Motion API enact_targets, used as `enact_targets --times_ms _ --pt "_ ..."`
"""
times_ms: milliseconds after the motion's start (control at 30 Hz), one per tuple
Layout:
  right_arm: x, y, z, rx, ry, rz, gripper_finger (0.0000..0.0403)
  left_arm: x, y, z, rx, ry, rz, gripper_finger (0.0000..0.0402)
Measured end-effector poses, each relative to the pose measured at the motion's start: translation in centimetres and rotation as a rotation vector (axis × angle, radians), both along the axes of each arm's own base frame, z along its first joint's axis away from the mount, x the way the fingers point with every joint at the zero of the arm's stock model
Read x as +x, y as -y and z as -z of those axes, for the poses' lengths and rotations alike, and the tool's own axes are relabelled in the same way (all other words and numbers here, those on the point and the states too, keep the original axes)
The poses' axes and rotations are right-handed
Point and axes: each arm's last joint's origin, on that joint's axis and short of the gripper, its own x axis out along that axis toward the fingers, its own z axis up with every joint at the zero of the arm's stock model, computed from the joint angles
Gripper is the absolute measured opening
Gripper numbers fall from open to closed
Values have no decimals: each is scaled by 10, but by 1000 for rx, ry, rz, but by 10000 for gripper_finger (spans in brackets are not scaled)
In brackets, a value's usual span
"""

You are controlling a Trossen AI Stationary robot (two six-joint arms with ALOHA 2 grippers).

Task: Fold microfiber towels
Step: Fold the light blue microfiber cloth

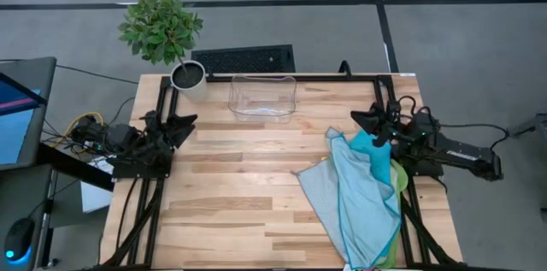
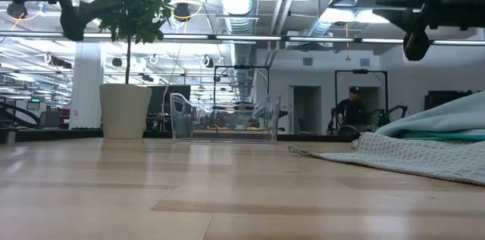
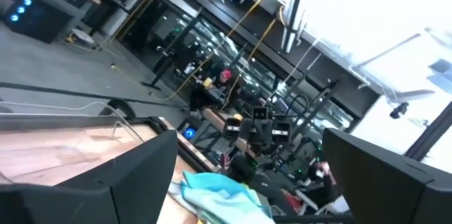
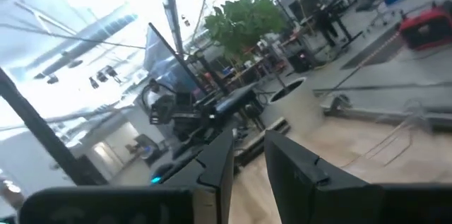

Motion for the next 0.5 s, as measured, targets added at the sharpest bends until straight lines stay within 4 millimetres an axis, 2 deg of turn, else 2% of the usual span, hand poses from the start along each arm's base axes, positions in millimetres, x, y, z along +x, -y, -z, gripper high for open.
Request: enact_targets --times_ms 100,233,400,500 --pt "-1 -3 -8 -9 79 -85 107 -1 0 -4 -3 40 17 345" --pt "-8 -7 -37 -36 105 -101 106 -2 1 -10 12 107 88 345" --pt "-8 -7 -69 -65 -135 -93 95 3 4 -16 28 114 105 345" --pt "0 -5 -73 -5 -370 -106 88 10 7 -25 33 74 109 345"
